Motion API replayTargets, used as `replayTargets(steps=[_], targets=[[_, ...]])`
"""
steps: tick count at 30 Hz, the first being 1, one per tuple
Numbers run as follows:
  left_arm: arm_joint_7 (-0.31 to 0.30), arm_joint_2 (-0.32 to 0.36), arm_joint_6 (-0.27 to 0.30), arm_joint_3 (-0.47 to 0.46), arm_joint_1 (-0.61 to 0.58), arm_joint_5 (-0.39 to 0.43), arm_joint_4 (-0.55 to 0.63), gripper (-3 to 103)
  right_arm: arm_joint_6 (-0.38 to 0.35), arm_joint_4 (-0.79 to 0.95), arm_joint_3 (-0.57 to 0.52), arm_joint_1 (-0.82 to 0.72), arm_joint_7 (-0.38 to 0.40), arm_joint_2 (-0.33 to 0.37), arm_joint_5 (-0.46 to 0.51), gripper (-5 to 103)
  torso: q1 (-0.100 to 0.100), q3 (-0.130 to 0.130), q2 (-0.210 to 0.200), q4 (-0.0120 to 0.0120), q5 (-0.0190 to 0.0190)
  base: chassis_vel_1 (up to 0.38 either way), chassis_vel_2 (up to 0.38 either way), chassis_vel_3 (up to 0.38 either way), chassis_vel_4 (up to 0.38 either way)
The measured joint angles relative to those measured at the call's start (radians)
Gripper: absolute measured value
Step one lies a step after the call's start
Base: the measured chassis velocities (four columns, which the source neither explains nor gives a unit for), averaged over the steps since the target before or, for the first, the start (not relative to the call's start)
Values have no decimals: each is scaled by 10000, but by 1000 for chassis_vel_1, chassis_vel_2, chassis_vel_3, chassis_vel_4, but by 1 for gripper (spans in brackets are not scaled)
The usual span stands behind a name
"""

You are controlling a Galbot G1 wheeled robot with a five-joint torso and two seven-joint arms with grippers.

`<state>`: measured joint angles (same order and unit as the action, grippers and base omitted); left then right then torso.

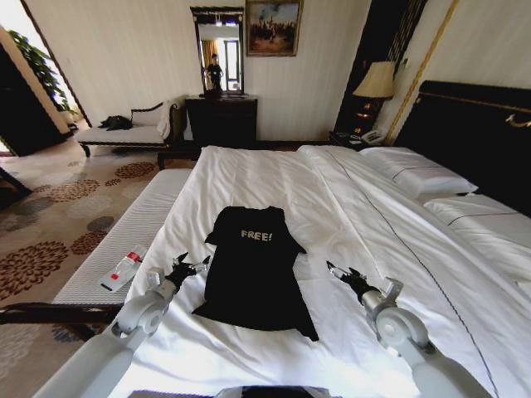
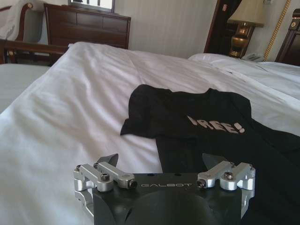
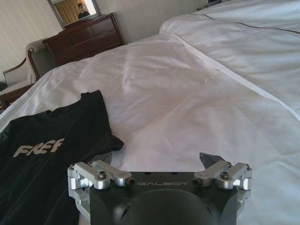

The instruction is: Fold the clothes on the bed.

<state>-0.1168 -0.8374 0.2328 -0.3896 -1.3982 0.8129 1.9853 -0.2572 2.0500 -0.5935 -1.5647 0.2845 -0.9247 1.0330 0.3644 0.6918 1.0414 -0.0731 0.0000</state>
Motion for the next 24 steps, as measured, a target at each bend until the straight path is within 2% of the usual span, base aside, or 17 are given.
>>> replayTargets(steps=[7, 10, 15, 21, 24], targets=[[251, -218, 26, -724, -1484, 57, 889, 100, -232, 916, -254, -1283, -62, -396, -89, 100, 0, 0, 0, -1, 0, 0, 0, 0, 0], [317, -280, 83, -1143, -2186, 363, 1424, 100, -326, 1273, -227, -1844, -67, -667, -64, 100, 0, 0, 0, -2, 0, 0, 0, 0, 0], [389, -315, 221, -1489, -3073, 702, 1944, 100, -349, 1395, -154, -2107, 0, -941, -58, 100, 0, 0, 1, -1, 0, 0, 0, 0, 0], [417, -358, 319, -1640, -3568, 914, 1975, 100, -428, 1417, -116, -2054, 170, -1126, -43, 100, 1, 1, 0, -1, -1, 0, 0, 0, 0], [466, -365, 335, -1818, -3992, 966, 1908, 100, -504, 1213, -84, -1740, 352, -1542, -44, 100, 1, 1, -1, 0, 0, 0, 0, 0, 0]])
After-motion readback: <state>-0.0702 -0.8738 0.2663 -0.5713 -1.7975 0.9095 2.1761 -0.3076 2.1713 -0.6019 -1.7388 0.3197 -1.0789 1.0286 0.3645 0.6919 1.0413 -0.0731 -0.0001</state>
